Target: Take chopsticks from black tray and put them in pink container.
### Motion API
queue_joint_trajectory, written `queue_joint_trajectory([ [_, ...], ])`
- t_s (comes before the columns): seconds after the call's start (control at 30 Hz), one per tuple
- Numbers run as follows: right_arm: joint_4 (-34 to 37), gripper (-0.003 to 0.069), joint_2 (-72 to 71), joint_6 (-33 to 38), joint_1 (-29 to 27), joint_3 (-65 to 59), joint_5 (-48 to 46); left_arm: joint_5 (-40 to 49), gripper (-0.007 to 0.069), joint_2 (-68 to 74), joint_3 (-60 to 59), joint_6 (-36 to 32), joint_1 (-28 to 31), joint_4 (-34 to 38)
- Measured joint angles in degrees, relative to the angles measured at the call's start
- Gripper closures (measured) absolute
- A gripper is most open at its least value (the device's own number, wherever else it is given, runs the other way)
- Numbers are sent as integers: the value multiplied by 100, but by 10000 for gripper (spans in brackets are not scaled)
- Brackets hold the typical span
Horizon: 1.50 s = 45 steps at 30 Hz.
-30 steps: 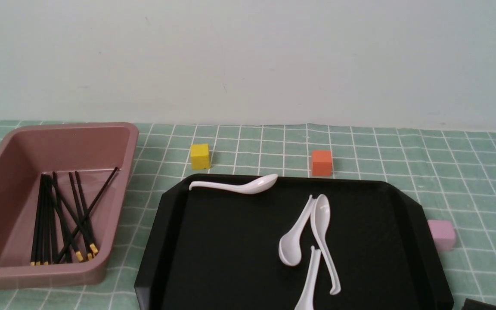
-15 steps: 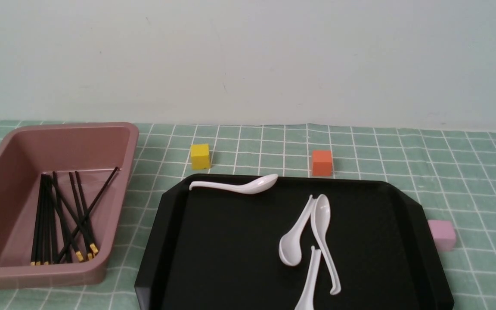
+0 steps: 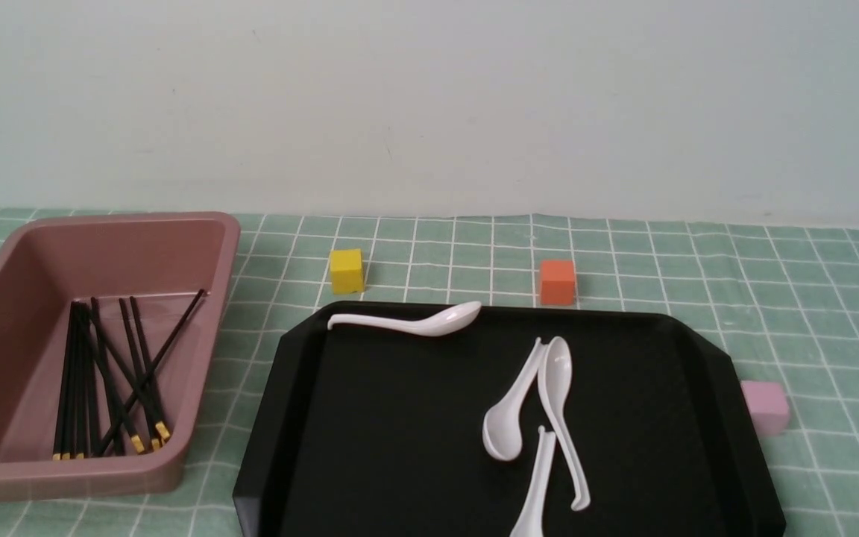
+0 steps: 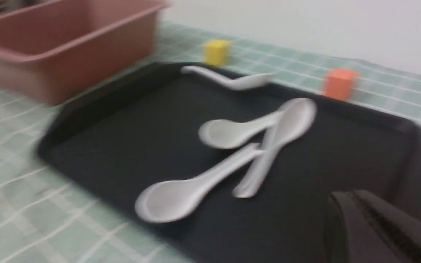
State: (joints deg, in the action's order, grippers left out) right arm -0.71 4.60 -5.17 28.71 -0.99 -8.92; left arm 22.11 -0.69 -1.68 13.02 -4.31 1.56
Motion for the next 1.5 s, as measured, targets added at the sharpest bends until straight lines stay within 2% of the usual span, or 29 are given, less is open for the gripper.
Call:
queue_joint_trajectory([
  [0.23,11,629,-512,0,-1666,-40,-415,0,389,0,0,0,0,0],
  [0.37,18,626,-518,0,-2115,-40,-964,0,388,0,0,0,0,0],
  [1.5,25,595,-518,0,-2184,-9,-1190,0,386,0,0,0,0,0],
])
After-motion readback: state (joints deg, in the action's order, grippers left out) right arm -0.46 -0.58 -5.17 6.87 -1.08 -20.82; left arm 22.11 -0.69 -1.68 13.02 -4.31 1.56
